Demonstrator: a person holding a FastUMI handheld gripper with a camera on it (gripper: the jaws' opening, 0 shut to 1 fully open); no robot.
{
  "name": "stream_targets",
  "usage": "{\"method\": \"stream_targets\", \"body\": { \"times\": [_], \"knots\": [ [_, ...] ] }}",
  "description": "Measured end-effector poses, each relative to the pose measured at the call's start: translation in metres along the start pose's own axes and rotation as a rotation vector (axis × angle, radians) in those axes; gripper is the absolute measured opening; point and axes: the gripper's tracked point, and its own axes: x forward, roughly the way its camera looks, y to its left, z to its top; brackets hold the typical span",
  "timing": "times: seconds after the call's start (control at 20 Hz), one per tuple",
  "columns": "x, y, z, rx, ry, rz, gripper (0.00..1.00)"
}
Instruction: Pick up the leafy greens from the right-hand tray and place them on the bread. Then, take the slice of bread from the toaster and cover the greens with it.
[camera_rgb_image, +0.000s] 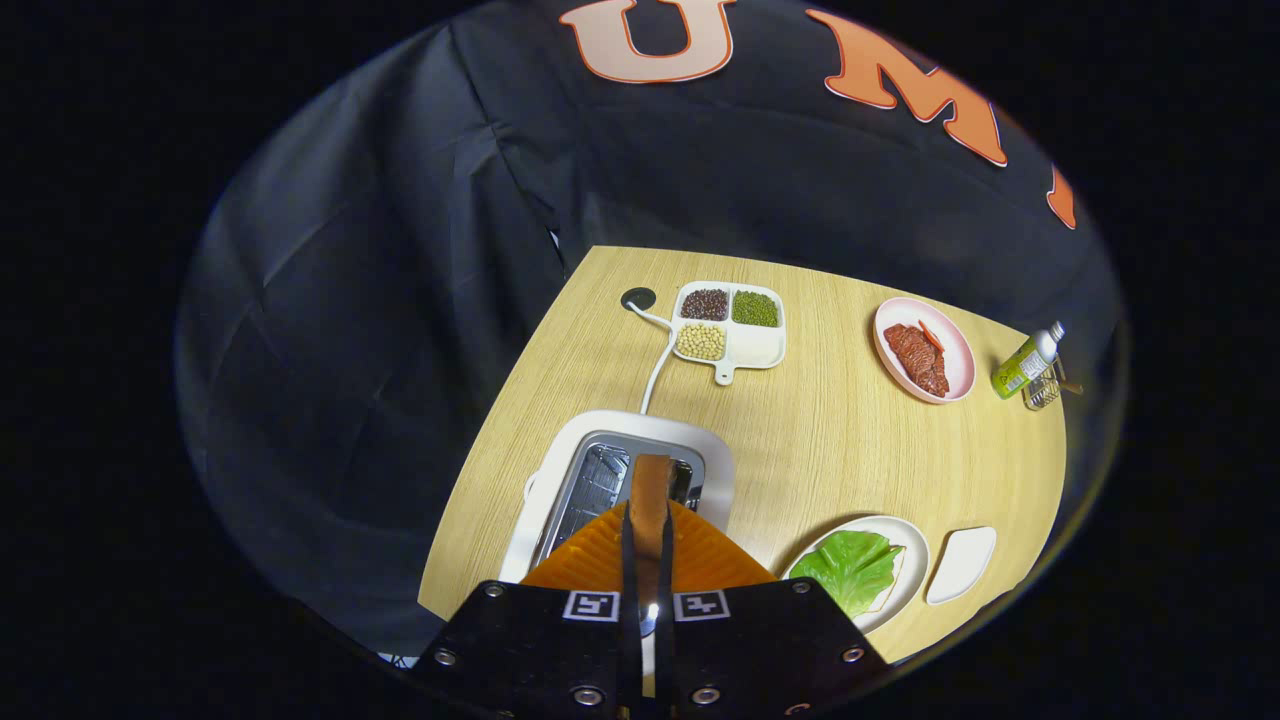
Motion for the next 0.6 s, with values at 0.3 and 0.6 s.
{"method": "stream_targets", "body": {
  "times": [0.3,0.6],
  "knots": [
    [-0.027,0.0,0.014,0.006,-0.054,0.018,0.05],
    [-0.064,-0.007,0.031,0.021,-0.123,0.042,0.05]
  ]
}}
